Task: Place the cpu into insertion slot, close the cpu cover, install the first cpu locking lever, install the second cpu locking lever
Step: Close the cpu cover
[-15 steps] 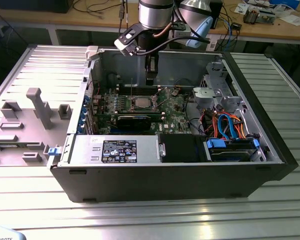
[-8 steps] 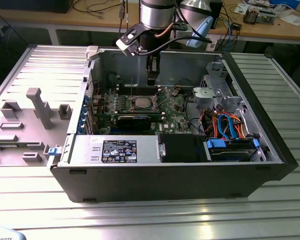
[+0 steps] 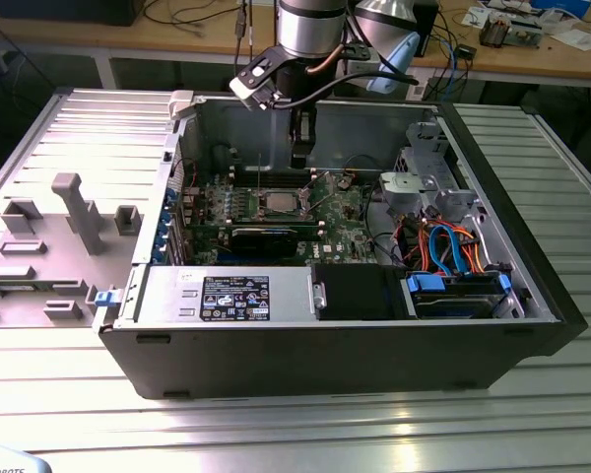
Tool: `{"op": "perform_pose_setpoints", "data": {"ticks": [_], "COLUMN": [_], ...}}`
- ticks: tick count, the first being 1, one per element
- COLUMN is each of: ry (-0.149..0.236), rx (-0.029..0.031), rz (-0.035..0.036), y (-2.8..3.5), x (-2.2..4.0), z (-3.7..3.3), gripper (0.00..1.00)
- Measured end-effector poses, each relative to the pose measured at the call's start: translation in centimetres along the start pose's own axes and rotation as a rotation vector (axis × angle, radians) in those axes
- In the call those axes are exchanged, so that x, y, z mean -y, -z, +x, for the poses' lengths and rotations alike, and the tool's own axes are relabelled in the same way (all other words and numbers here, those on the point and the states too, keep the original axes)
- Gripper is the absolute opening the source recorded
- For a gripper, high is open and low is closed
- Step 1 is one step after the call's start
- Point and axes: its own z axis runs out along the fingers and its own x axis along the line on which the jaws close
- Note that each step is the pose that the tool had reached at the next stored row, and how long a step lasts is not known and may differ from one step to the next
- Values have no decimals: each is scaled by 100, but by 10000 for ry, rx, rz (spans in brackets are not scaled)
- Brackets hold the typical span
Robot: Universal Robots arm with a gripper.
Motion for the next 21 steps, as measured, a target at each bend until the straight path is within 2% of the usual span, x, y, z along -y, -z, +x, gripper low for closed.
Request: {"op": "perform_pose_setpoints", "data": {"ticks": [19, 20, 21], "ry": [0, -1, 0], "rx": [3, 4, 11], "rz": [0, 0, 0], "y": [0, 0, 0], "x": [-17, -22, -59], "z": [1, 1, 2], "gripper": [11, 11, 11]}}
